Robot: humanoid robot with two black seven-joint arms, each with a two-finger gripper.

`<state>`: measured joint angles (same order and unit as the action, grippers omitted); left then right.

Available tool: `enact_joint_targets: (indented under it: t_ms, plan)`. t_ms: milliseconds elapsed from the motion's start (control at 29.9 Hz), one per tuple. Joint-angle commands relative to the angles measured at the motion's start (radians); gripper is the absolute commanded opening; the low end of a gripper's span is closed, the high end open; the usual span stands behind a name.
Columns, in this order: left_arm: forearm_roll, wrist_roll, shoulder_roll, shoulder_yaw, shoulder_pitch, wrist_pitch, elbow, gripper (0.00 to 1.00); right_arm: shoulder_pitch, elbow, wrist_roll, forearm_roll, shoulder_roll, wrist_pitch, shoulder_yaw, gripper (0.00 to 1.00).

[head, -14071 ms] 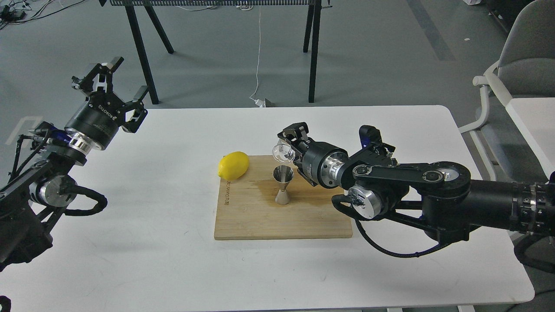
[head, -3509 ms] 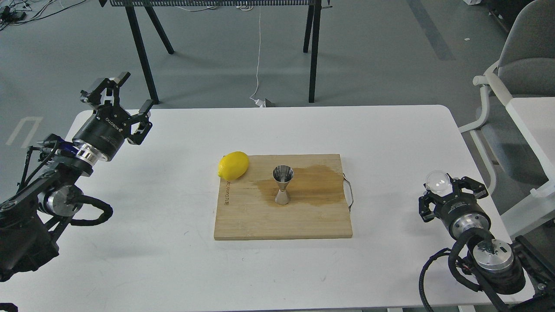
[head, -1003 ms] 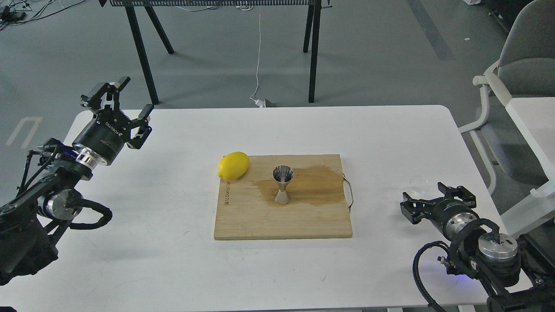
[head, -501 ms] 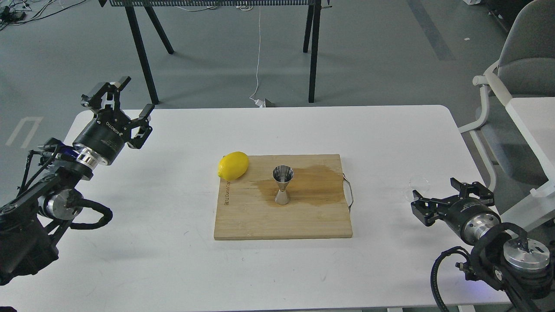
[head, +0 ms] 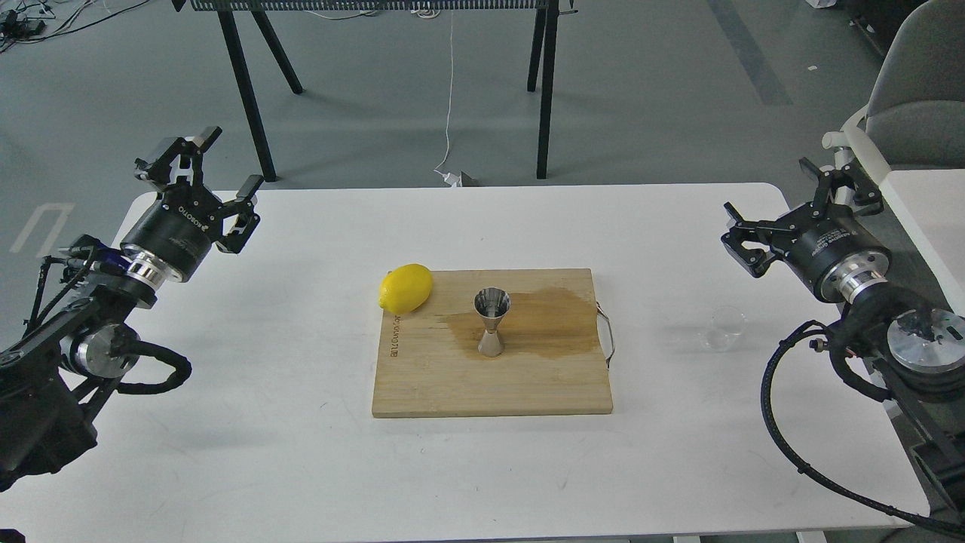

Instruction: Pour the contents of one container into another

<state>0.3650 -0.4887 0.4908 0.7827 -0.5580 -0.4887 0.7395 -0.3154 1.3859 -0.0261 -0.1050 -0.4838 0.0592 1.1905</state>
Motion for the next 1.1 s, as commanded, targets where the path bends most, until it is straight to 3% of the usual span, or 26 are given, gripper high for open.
enact_joint_targets:
  t_ms: [0,234,468,1070]
  plan:
    - [0.000,0.000,0.002,0.003,-0.005,0.000,0.000,0.82,-0.092,-0.132,-0.001,0.076,-0.003,-0.158,-0.068,0.99]
    - [-0.001,0.000,0.008,0.004,-0.022,0.000,0.000,0.82,-0.169,-0.381,-0.029,0.077,-0.003,-0.548,-0.115,0.99]
    - [-0.001,0.000,0.011,0.009,-0.022,0.000,0.000,0.82,-0.195,-0.493,-0.025,0.077,0.013,-0.548,-0.120,0.99]
    - [-0.003,0.000,0.009,0.007,-0.026,0.000,0.000,0.82,-0.212,-0.499,-0.012,0.077,0.024,-0.548,-0.103,0.99]
